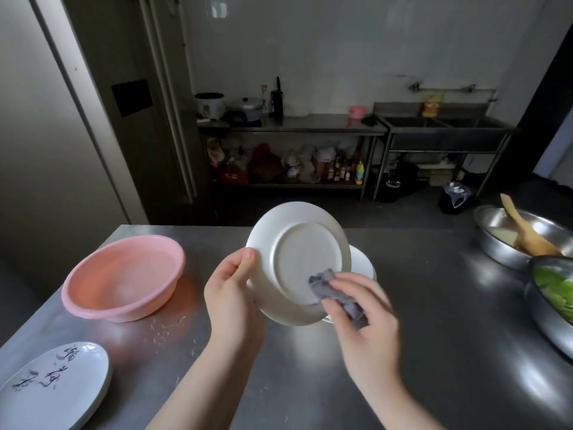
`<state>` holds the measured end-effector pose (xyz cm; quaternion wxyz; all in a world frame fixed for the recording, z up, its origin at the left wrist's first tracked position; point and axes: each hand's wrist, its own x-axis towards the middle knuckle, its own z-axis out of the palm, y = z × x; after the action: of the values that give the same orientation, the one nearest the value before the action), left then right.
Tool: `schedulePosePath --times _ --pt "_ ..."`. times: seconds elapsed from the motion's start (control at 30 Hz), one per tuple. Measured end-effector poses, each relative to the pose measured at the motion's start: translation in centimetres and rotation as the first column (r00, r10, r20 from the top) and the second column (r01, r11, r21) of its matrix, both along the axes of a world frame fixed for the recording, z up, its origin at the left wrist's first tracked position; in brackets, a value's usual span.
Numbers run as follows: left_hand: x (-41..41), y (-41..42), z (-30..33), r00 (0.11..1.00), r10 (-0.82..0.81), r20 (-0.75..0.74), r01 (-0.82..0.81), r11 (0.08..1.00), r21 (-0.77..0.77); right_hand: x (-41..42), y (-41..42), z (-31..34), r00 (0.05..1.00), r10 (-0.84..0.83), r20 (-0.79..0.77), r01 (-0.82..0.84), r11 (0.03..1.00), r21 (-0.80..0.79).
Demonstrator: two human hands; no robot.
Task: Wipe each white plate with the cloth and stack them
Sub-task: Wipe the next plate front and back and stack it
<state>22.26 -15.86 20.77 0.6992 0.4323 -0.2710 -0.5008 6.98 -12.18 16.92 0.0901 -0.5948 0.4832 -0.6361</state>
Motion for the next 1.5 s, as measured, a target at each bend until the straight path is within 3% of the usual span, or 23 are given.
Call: schedulePosePath --times 0.07,0.17,0.23,0.3,0.37,0.43,0.67,0.87,1.17,1.5 --pt "-0.3 -0.8 -0.1 0.996 0.001 0.093 0.003 0.999 -0.042 -2.8 -0.1 -0.6 0.990 -0.082 0.111 0.076 0.995 0.059" --pt "-1.4 -2.5 0.0 0.925 0.000 0.381 0.089 0.972 -0.216 -6.2 0.1 -1.4 0.943 -0.186 0.276 0.151 0.978 0.144" --pt "-2.5 -4.0 -0.1 0.768 0.067 0.637 0.193 0.924 -0.330 -7.5 0.3 -1.7 0.920 -0.223 0.324 0.180 0.971 0.156" --pt "-3.7 -5.6 -0.6 0.520 0.191 0.833 0.311 0.866 -0.393 -8.3 0.5 -1.9 0.912 -0.232 0.338 0.194 0.970 0.144" --pt "-4.7 -7.0 -1.9 0.340 0.269 0.901 0.397 0.828 -0.397 -8.9 0.8 -2.2 0.912 -0.226 0.343 0.189 0.972 0.138" --pt "-5.6 -8.1 -3.5 0.256 0.319 0.912 0.436 0.804 -0.404 -9.2 1.1 -2.4 0.911 -0.222 0.347 0.184 0.973 0.138" --pt "-7.8 -11.1 -7.8 0.151 0.529 0.835 0.502 0.686 -0.526 -10.7 0.9 -3.4 0.902 -0.273 0.334 0.230 0.959 0.163" --pt "-8.2 -12.2 -10.7 0.135 0.558 0.819 0.537 0.653 -0.533 -10.7 0.2 -4.4 0.903 -0.266 0.338 0.215 0.960 0.182" --pt "-8.7 -11.8 -14.2 0.176 0.257 0.950 0.627 0.715 -0.309 -10.4 0.0 -6.1 0.884 -0.245 0.399 0.155 0.957 0.244" --pt "-10.4 -11.7 -14.8 0.182 -0.007 0.983 0.581 0.808 -0.101 -10.6 0.0 -6.8 0.878 -0.235 0.416 0.129 0.955 0.267"
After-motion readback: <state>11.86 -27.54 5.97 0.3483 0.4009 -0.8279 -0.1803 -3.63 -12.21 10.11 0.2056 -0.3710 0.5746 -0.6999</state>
